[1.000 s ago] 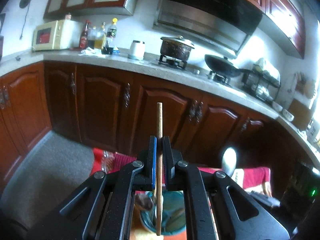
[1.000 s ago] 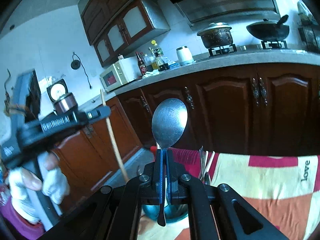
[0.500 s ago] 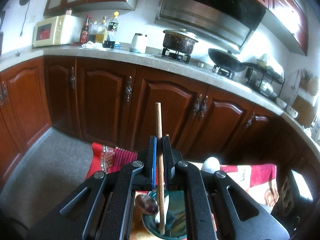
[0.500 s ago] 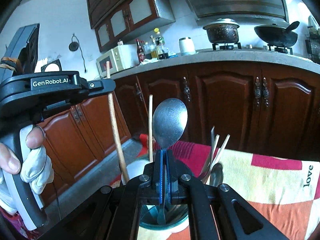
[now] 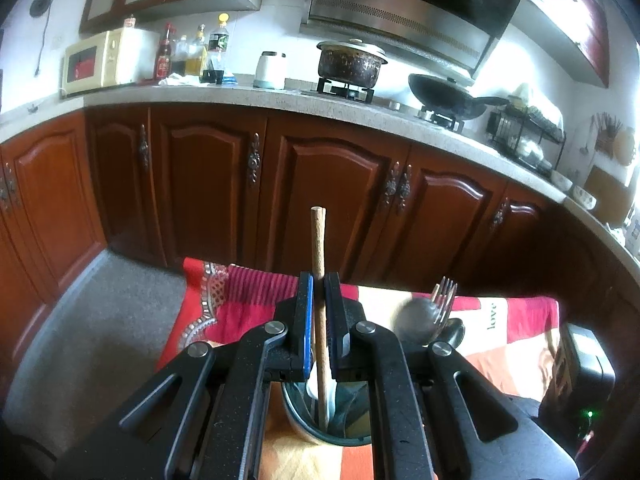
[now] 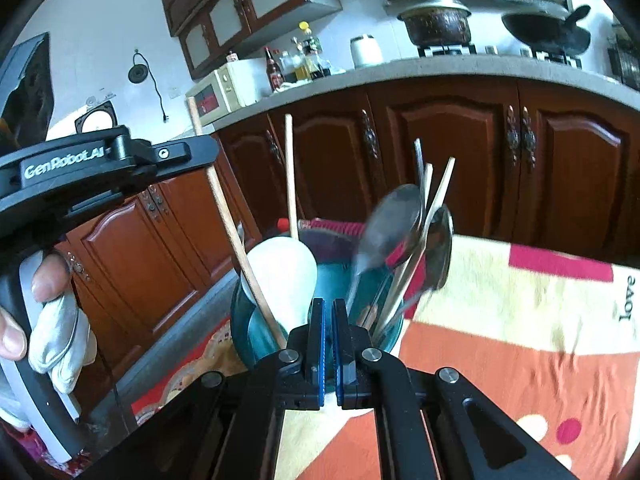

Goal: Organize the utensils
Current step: 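Lower the spoon and chopstick into the cup and open both tools, then withdraw both tools from the cup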

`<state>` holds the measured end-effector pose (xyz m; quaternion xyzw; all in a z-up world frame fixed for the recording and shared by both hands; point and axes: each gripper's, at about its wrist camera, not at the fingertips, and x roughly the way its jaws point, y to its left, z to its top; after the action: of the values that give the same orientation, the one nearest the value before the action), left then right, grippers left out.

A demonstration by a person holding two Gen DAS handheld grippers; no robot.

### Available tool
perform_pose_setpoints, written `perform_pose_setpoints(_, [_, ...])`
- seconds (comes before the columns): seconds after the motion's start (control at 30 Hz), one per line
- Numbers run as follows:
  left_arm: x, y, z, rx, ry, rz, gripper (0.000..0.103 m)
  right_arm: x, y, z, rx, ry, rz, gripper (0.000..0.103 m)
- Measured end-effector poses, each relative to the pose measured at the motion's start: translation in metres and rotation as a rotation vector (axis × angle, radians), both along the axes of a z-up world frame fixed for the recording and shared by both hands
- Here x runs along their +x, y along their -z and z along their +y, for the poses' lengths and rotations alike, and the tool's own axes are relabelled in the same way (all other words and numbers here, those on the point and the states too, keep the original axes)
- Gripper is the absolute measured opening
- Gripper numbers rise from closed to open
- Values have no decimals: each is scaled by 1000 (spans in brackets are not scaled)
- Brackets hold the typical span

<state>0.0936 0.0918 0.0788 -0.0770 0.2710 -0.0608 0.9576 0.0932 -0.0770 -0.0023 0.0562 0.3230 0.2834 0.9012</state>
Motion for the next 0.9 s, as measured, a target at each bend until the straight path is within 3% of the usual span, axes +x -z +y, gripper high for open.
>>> perform_pose_setpoints(0.23, [-1, 3, 3, -51, 9, 28, 5, -5, -2, -13, 21, 23, 47, 4])
perform_pose_setpoints(0.3, [-2, 1, 6, -76, 12, 34, 5, -8, -4, -17, 26, 30, 51, 12])
perform_pose_setpoints(0.37, [-5, 0, 6, -84, 15, 39, 9, -13, -6, -21, 37, 36, 48, 24])
perform_pose_setpoints(0.4, [-7, 0, 7, -85, 15, 40, 16, -16, -7, -23, 42, 40, 45, 27])
perform_pose_setpoints(0.43, [-9, -1, 7, -87, 17, 41, 25, -18, -8, -24, 46, 41, 44, 27])
perform_pose_setpoints(0.5, [-15, -4, 6, -92, 24, 38, 31, -22, -11, -26, 52, 42, 46, 27])
perform_pose_setpoints(0.63, [-28, -6, 3, -75, 28, 34, 39, -29, -14, -29, 61, 50, 47, 29])
perform_pose_setpoints(0.9, [-54, 4, -11, 28, 16, 61, 40, -42, -23, -39, 50, 102, 43, 32])
